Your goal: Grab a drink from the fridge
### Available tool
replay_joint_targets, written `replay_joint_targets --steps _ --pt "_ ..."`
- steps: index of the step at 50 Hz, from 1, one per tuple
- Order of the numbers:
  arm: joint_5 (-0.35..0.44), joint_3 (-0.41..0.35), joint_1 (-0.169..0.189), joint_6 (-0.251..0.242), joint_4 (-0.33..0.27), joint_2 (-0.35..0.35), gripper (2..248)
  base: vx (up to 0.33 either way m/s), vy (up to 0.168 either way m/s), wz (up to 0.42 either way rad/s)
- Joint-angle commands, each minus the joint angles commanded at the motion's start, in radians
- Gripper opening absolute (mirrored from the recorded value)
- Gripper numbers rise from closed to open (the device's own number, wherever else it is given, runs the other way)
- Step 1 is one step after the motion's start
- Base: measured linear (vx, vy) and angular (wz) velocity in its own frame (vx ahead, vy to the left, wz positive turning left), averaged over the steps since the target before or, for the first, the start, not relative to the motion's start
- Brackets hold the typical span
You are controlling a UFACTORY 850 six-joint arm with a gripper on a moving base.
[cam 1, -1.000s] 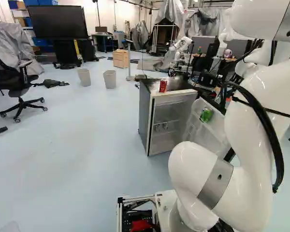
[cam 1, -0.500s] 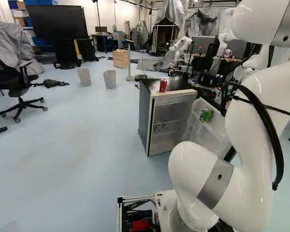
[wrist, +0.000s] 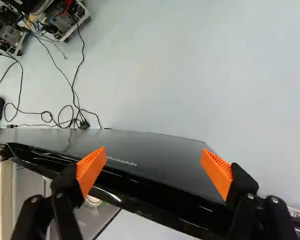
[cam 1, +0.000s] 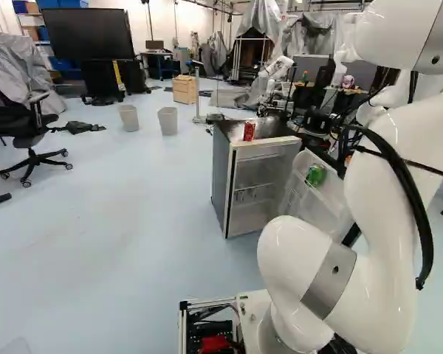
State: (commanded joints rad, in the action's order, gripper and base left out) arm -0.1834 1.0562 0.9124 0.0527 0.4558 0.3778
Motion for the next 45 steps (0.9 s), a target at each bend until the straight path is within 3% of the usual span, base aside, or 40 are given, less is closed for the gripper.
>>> replay_joint_targets --steps 45 --pt "0.0 -0.086 -0.028 0.0 0.0 -0.068 247 0.0 0.0 0.0"
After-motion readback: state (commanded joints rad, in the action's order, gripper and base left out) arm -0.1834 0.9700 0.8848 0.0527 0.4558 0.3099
